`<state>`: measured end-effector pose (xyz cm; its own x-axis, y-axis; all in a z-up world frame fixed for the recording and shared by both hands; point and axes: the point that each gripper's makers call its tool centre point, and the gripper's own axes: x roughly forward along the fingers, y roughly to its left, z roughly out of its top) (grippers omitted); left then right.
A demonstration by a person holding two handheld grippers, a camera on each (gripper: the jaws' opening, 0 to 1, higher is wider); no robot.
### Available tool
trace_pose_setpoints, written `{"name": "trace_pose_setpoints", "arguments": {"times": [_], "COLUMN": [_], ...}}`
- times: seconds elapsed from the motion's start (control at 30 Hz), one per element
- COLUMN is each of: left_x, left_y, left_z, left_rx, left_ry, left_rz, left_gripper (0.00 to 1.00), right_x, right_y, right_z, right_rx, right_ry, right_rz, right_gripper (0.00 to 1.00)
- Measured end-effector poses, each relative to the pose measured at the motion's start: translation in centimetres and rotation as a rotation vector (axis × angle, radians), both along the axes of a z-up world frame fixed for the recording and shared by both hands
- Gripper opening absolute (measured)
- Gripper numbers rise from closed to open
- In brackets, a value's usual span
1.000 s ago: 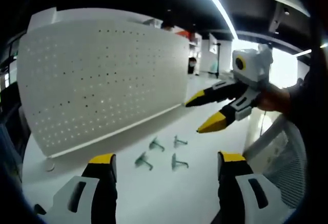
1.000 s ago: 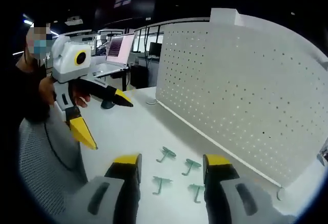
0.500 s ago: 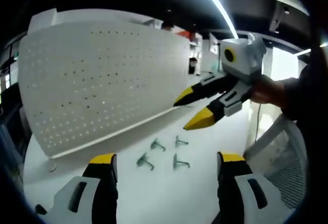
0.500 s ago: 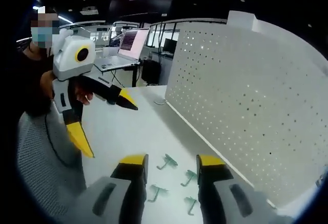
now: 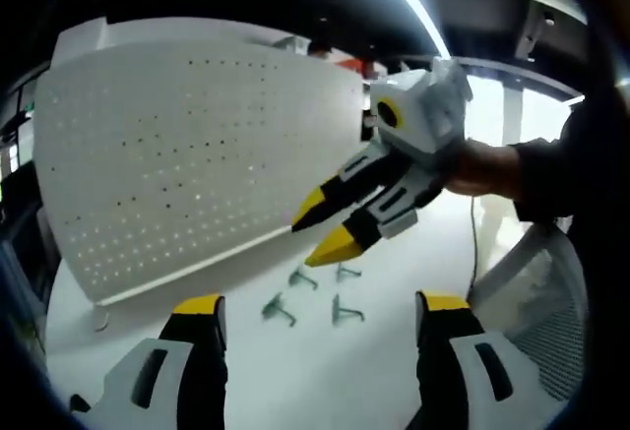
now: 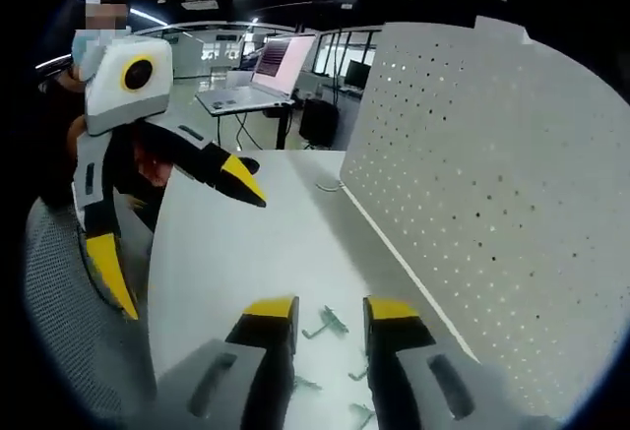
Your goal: Insert the hook assembly into the mounting plate slot until the hook locks in place.
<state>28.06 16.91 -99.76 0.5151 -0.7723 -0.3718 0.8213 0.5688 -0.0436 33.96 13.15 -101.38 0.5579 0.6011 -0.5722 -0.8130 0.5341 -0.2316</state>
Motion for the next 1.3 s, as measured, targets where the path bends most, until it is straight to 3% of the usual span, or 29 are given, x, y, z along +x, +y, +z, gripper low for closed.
{"name": "trace_pose_setpoints", "arguments": {"times": [0.53,1.07,1.3], "left_x": [0.1,0.1,0.1], "left_y": [0.1,0.2,0.1], "left_z": [0.1,0.0,-0.1], "left_rx": [-0.001,0.002,0.000], "left_ry": [0.000,0.003,0.011], "left_rz": [0.003,0.003,0.000], "left_gripper": [0.79,0.78,0.78], "right_x": [1.7,2.8,3.2], "right_y": [1.5,1.9,2.1], "right_z": [-4.5,-8.1,-8.8], "right_rx": [-0.126,-0.262,-0.285], "right_ry": [0.064,0.101,0.107], "right_rz": [0.091,0.174,0.189], "right_gripper": [0.15,0.08,0.07]}}
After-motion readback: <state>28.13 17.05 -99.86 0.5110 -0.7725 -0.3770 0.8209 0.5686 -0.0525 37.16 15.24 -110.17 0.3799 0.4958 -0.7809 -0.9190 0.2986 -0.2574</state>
